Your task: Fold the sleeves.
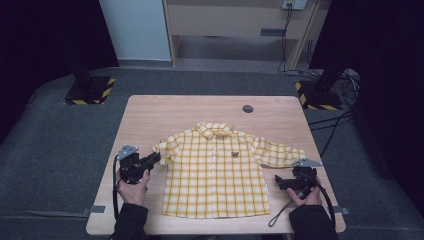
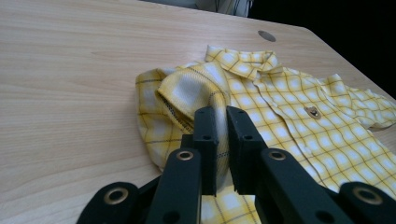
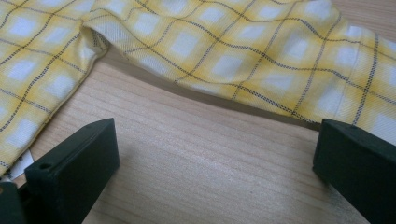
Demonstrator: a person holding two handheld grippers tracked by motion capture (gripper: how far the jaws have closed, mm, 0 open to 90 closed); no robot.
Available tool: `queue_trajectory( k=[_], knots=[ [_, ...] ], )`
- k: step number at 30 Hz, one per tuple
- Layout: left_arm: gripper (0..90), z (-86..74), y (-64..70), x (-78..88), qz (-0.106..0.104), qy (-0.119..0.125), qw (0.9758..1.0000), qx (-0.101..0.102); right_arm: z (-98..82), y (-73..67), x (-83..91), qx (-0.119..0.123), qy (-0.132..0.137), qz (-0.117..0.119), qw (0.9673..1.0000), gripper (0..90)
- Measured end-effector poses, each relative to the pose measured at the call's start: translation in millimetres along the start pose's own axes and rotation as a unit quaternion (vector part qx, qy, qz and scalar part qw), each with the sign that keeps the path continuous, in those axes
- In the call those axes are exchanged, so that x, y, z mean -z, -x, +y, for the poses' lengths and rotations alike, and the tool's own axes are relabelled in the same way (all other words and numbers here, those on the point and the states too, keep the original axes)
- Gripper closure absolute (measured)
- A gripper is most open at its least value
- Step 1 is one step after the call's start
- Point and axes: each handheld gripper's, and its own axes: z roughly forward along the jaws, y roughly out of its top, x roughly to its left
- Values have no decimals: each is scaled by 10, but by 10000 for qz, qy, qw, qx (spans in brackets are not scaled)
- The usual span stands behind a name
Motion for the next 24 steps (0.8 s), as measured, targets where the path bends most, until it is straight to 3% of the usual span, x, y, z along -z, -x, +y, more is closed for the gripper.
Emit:
queue_trajectory(
  k=[13, 24],
  knots=[
    [820, 13, 190, -272, -74, -295, 9993, -201, 0, -1, 0, -4, 2, 0, 10000, 3],
    [812, -50, 347, -530, -79, -636, 9968, -475, 0, -1, 0, -6, 1, 0, 10000, 3]
  ],
)
